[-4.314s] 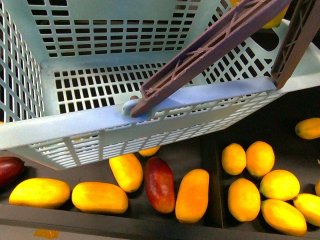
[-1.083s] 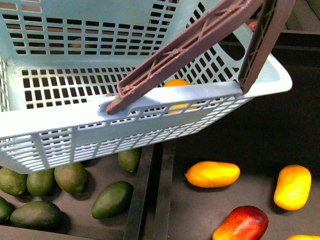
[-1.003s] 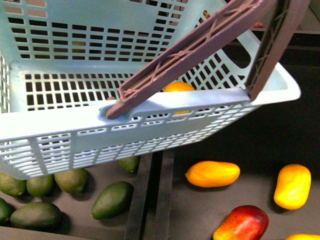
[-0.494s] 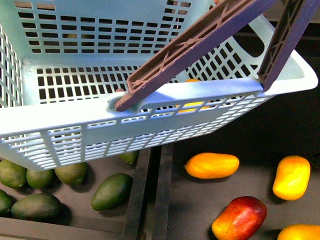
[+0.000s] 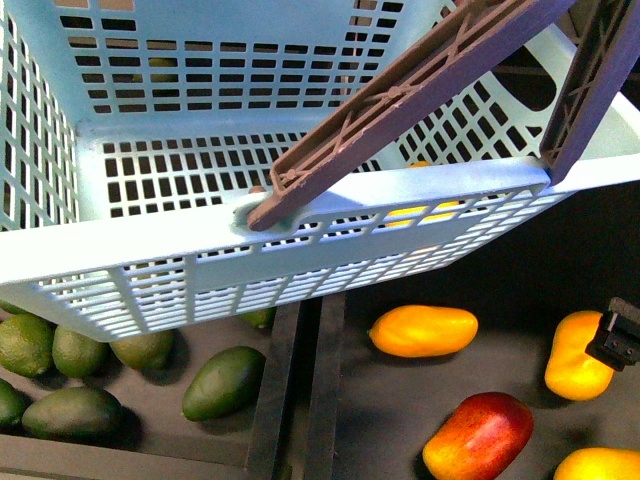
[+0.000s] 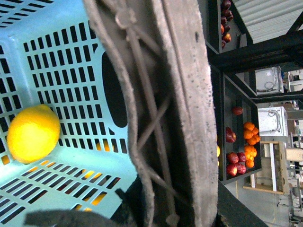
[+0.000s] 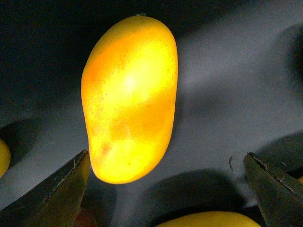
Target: Pick lemon and mango into basket
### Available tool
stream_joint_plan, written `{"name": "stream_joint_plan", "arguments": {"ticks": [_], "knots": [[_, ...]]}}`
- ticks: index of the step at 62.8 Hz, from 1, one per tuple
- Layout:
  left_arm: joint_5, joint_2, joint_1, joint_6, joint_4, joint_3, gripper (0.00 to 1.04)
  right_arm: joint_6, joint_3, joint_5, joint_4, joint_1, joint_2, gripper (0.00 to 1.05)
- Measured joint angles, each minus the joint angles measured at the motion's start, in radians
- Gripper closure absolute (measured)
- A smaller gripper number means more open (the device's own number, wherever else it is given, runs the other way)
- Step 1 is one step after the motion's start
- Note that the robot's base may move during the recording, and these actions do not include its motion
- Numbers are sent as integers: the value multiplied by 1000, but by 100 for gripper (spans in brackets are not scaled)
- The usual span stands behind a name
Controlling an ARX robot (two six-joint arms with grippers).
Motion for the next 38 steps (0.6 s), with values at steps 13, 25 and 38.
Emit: {"name": "stream_joint_plan", "arguments": {"ticks": [13, 25, 38], "knots": [[-3, 0, 0, 1, 0, 0, 93, 30, 171, -2, -69, 35, 118, 9], [-1, 0, 0, 0, 0, 0, 93, 53, 241, 0, -96, 54, 174, 9], [-2, 0, 0, 0, 0, 0, 93, 89, 249, -3, -75, 45, 203, 41]]}}
